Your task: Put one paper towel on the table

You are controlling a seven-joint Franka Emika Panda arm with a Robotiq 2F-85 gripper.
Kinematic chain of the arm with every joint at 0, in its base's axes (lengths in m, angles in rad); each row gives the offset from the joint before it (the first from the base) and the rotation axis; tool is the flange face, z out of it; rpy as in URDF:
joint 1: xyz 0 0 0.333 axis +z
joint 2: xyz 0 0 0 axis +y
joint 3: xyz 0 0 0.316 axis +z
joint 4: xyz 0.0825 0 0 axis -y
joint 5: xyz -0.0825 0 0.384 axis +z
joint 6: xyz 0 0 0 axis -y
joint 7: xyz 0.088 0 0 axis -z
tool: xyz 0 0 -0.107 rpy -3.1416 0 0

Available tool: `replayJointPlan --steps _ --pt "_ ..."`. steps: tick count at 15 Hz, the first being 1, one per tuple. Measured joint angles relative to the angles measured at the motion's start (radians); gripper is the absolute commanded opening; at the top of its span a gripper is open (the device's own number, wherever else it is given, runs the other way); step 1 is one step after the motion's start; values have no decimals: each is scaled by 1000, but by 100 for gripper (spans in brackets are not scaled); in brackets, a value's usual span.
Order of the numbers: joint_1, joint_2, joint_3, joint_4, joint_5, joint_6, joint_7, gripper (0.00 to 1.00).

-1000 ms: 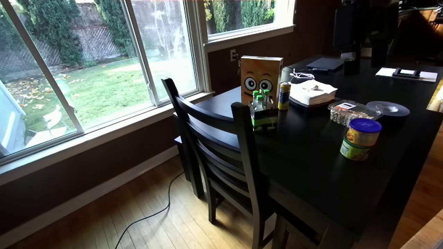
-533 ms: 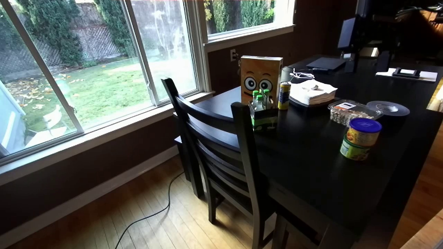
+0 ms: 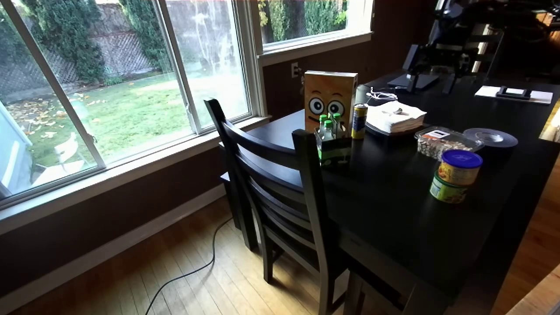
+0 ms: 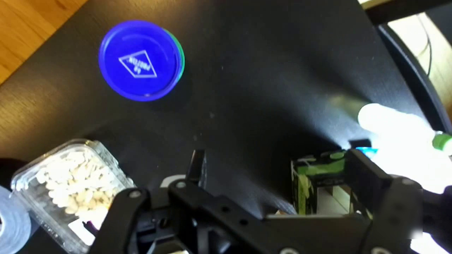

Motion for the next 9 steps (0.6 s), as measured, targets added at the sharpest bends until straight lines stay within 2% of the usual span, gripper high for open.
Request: replayJointPlan --steps 3,9 --pt "0 115 17 94 0 81 59 100" --pt "-25 363 9 274 22 209 182 100"
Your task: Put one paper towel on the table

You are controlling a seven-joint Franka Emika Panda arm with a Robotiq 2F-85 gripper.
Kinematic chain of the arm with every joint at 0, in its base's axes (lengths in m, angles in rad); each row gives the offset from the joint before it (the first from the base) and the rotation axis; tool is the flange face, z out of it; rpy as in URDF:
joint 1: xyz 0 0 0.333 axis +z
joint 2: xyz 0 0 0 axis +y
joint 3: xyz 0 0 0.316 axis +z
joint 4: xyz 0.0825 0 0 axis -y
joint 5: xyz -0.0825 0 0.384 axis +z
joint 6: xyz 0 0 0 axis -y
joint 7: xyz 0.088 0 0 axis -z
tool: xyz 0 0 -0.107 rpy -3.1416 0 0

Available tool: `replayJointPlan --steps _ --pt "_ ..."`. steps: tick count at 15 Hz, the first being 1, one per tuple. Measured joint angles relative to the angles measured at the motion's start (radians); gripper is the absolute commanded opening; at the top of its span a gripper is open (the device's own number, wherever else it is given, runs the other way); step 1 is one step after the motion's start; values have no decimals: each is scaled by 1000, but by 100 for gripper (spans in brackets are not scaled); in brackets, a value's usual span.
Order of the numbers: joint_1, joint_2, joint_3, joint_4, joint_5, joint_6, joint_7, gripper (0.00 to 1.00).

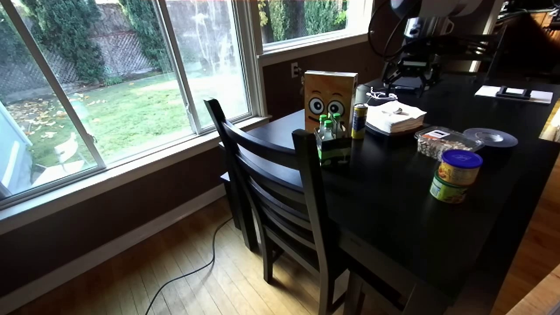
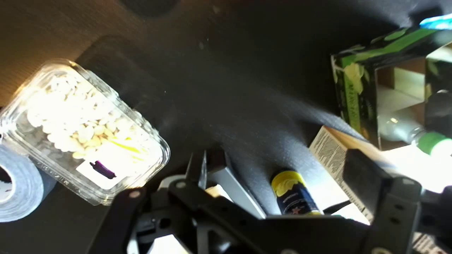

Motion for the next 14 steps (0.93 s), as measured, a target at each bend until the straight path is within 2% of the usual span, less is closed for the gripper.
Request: replayJointPlan --steps 6,8,14 --pt "-43 200 -10 160 1 94 30 100" --pt "-68 245 10 203 55 74 22 100" --pt "-81 269 23 240 74 57 21 100"
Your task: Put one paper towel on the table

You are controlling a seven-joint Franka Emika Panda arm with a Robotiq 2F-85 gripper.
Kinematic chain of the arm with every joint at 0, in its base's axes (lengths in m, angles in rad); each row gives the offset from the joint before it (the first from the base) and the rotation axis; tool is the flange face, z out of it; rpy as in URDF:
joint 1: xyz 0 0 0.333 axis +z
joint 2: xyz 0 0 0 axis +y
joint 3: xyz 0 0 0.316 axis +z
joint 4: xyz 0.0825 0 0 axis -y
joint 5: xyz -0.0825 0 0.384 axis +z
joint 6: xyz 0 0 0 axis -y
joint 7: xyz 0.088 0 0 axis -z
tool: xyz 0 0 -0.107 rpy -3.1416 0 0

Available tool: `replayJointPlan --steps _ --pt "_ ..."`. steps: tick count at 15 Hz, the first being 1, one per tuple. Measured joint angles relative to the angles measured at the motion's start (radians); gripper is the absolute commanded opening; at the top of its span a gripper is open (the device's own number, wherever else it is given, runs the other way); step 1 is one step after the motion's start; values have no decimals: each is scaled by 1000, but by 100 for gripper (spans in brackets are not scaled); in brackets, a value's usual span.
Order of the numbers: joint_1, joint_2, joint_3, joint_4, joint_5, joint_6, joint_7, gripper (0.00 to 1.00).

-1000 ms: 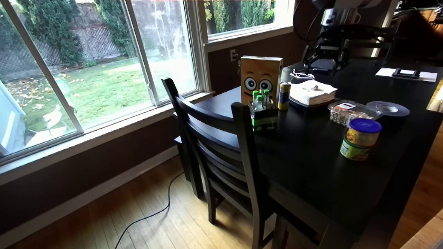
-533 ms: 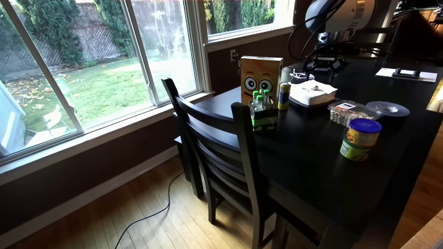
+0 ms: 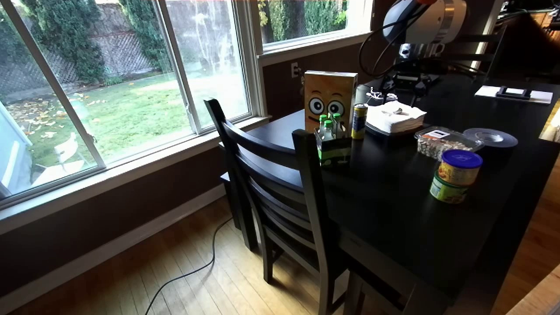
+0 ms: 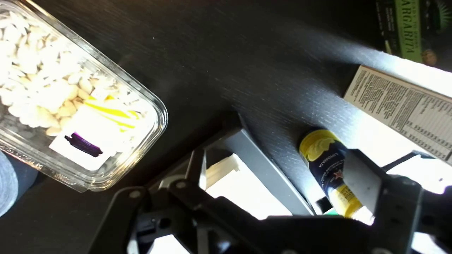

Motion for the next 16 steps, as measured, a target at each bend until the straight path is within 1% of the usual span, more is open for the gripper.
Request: replayJointPlan --steps 4,8,11,12,14,15,16 --pt "0 12 -2 5 -1 12 10 100" --pt "0 82 -12 46 -2 99 39 100" --pt "0 144 -25 88 -4 155 75 74" --pt "0 162 -30 103 -4 165 84 67" --pt "1 193 -39 131 -5 176 99 62" --pt "1 207 -44 143 -7 181 105 61" --pt "2 219 -48 155 -10 184 111 64"
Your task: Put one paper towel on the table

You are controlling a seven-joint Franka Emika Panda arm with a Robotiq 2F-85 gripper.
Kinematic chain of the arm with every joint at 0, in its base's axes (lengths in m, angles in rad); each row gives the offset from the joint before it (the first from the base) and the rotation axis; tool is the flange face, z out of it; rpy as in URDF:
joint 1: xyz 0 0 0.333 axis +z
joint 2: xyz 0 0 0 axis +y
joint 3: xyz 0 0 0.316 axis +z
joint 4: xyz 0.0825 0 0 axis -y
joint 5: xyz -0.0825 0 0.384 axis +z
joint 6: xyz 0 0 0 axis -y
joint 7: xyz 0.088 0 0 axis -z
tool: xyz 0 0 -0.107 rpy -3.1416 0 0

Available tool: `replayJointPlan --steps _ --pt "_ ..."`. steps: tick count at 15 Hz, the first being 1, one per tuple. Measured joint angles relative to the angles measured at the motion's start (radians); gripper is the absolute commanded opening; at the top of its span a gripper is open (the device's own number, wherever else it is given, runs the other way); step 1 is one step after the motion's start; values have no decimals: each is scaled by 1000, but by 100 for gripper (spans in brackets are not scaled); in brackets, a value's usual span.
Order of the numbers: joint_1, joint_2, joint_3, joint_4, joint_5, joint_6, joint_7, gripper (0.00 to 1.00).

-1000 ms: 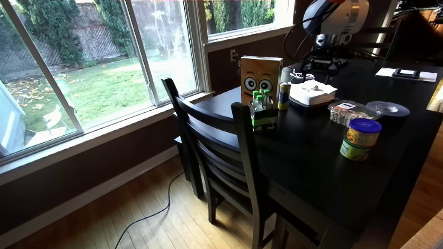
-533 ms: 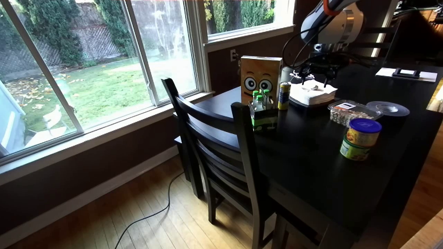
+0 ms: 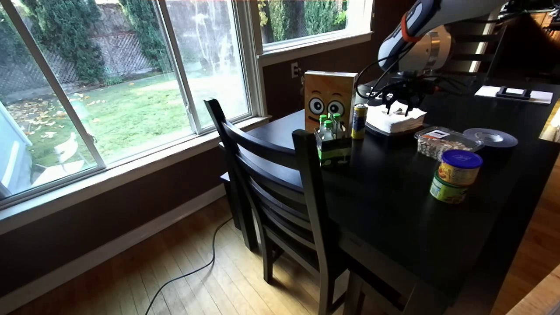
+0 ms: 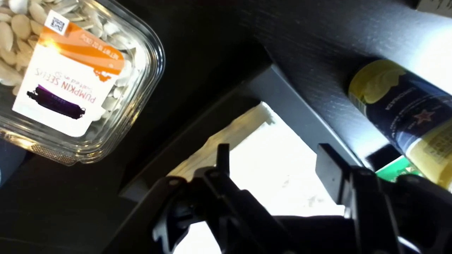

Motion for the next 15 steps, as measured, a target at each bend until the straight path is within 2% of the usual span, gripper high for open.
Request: replayJointPlan --steps 1,4,6,7,12,15 --pt "1 10 -4 10 -3 1 4 62" --pt "2 35 -12 35 -8 2 12 66" --pt "2 48 -13 49 -8 2 18 64" --pt "2 56 -13 57 -8 2 23 59" --pt "3 90 -16 84 -8 2 60 63" --pt "3 105 -20 98 -8 2 77 61"
